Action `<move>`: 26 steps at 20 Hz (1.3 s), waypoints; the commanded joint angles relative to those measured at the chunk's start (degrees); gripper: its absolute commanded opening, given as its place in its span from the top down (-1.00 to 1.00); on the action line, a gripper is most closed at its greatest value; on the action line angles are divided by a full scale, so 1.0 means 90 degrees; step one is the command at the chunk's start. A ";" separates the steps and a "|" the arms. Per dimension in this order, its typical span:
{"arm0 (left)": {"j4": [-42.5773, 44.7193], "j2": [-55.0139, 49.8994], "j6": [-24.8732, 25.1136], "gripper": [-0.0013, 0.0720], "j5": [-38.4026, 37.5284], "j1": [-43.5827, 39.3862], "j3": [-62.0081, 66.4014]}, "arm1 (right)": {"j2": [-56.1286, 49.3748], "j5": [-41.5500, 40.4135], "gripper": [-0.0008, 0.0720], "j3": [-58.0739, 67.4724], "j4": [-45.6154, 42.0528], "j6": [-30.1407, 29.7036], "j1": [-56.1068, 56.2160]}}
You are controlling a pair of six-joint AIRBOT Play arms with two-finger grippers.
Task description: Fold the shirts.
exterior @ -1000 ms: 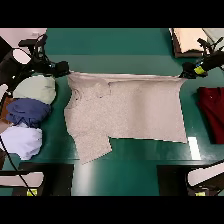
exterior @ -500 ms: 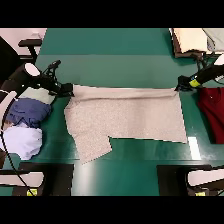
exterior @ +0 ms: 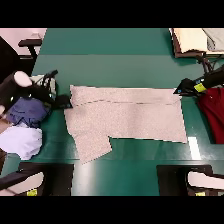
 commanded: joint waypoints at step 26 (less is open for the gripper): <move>-0.1282 0.2276 -0.0423 0.90 0.1297 -0.0916 -0.3201 | 0.1851 0.0359 -0.15 -0.4214 -0.0942 0.0063 -0.3050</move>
